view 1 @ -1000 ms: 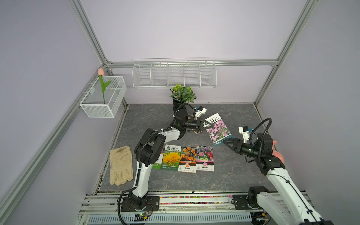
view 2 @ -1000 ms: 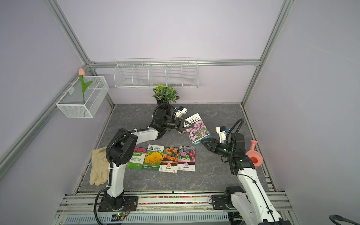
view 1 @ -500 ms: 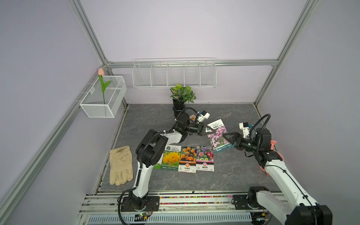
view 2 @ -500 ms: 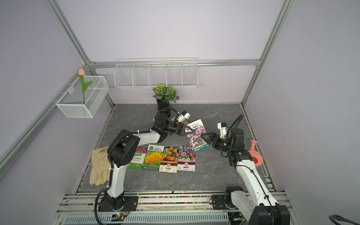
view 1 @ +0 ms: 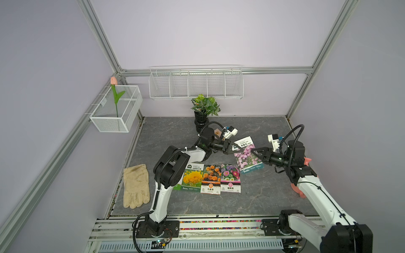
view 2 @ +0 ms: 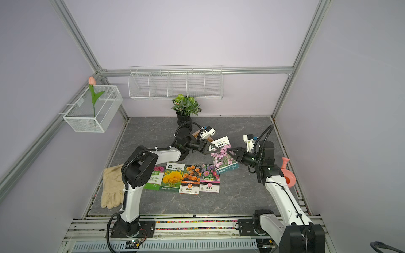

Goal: Arrange the seed packets in a row
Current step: Pick up the seed packet from the center of the board, then place the seed packet at the center of the board.

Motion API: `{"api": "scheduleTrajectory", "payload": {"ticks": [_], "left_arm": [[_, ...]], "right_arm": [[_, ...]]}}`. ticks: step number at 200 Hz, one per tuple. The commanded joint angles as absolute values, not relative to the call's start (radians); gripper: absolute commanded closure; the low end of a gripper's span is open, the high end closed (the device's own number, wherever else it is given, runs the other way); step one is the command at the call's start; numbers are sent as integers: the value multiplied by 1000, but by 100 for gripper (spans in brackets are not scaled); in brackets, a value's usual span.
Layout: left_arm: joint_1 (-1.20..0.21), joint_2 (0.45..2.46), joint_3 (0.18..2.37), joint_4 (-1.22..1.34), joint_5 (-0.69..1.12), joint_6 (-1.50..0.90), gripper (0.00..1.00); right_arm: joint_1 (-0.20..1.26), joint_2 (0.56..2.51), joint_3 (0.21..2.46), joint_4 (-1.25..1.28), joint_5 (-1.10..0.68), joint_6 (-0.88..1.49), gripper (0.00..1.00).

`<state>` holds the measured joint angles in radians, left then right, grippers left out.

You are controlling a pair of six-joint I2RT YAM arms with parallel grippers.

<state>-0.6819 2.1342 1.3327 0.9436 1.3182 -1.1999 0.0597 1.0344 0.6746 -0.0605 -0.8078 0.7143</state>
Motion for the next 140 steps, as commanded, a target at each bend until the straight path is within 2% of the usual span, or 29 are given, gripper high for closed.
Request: {"api": "scheduleTrajectory", "payload": {"ticks": [1,26,38,43,51,58,77,111,140], "left_arm": [[-683,2145,1387,938,1330,-1202,100],[-683,2157,1402,908,1320,-1193,100],[-677,2161,1397,895,1303,-1186,88],[-670,2164,1393,878,1287,-1177,77],[-656,2165,1385,835,1256,-1156,51],[-635,2168,1372,801,1224,-1140,32],[-566,2161,1309,773,1128,-1132,1],[-483,2087,1165,752,968,-1093,0],[-487,1971,1117,472,784,-865,0]], "right_arm": [[70,1033,683,-98,-807,682,72],[70,1007,677,-102,-775,681,93],[68,995,668,-105,-758,681,93],[68,989,663,-104,-751,681,93],[68,979,651,-106,-734,682,93],[67,969,637,-111,-714,681,93],[66,934,583,-147,-632,675,93],[66,867,446,-173,-521,690,93],[66,782,334,-172,-431,730,93]]}}
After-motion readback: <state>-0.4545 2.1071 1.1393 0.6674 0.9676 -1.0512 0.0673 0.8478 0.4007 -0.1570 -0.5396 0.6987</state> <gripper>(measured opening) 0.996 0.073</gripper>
